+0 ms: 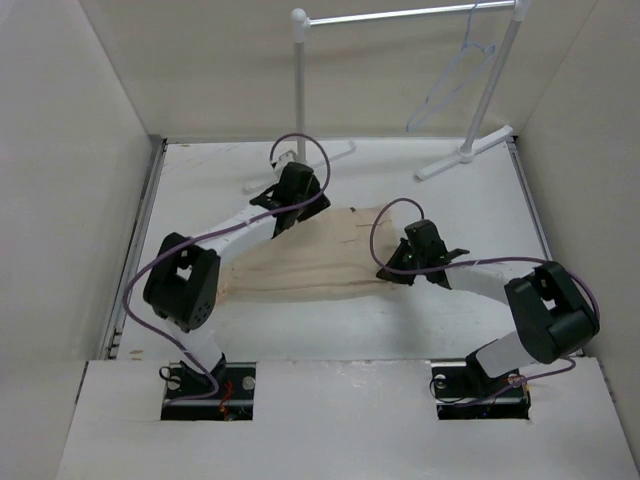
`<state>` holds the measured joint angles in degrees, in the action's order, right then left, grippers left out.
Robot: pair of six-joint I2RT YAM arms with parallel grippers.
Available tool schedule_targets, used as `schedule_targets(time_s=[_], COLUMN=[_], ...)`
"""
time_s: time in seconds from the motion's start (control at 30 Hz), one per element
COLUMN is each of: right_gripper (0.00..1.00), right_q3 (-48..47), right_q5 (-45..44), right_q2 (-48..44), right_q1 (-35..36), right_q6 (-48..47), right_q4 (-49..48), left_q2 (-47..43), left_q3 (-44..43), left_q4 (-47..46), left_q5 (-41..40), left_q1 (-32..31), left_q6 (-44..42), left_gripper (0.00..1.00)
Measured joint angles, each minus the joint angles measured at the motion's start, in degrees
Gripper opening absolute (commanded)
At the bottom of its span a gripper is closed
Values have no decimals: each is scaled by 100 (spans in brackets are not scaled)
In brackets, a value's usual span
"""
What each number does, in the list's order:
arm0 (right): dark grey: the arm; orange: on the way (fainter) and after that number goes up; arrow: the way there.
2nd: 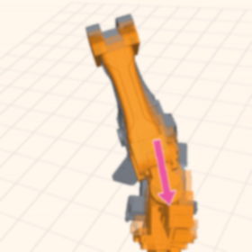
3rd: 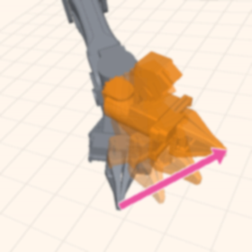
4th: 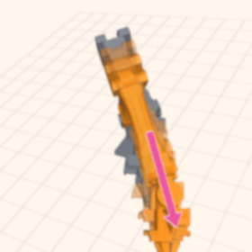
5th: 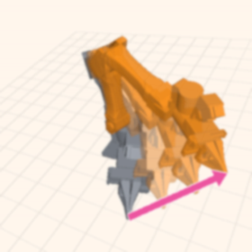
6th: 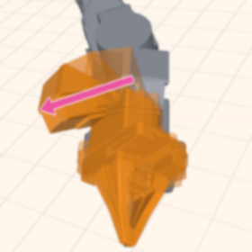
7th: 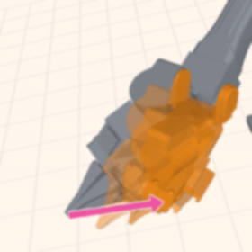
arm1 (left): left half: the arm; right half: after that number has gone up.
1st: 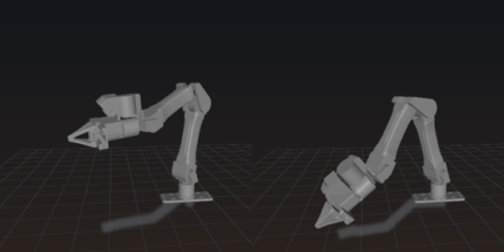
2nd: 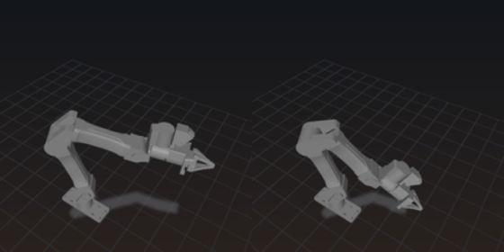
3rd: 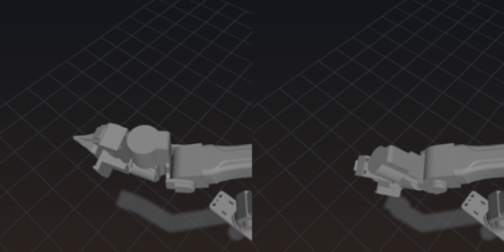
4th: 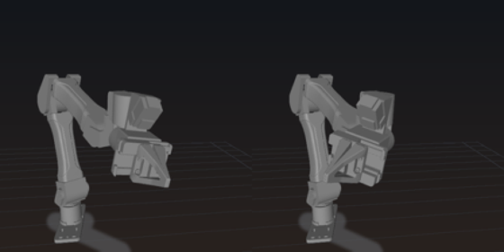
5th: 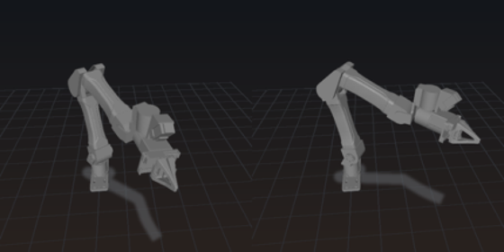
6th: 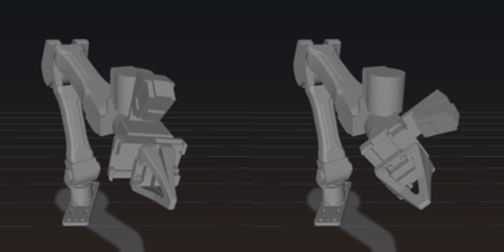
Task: Place the trousers on the hanger
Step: Fold the trousers at the center of the board.
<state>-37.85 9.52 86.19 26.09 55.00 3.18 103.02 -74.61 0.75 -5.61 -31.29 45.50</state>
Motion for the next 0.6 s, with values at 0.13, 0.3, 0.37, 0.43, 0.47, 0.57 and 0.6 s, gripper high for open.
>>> schedule_targets(time_s=[0.13,0.3,0.37,0.43,0.47,0.57,0.6], right_gripper=[14,44,43,32,26,12,11], right_q3=[251,267,181,-22,-133,-302,-275], right_q5=[-37,-70,-103,-103,-105,-179,-201], right_q2=[-227,-758,-1187,-1421,-1440,-1298,-1215], right_q1=[83,101,101,103,107,140,140], right_q6=[197,186,81,-17,-59,-87,-74], right_q4=[-17,295,570,699,697,546,492], left_q2=[-1152,-2551,-3025,-3287,-3346,-3355,-3357], left_q3=[1552,3075,3506,3792,3919,4251,4358], left_q4=[-4,339,435,487,485,481,483], left_q5=[-74,-249,-369,-433,-457,-501,-501], left_q1=[-188,-411,-356,-199,-74,352,501], left_q6=[492,1049,1191,1268,1296,1316,1309], left_gripper=[42,42,42,42,42,43,43])
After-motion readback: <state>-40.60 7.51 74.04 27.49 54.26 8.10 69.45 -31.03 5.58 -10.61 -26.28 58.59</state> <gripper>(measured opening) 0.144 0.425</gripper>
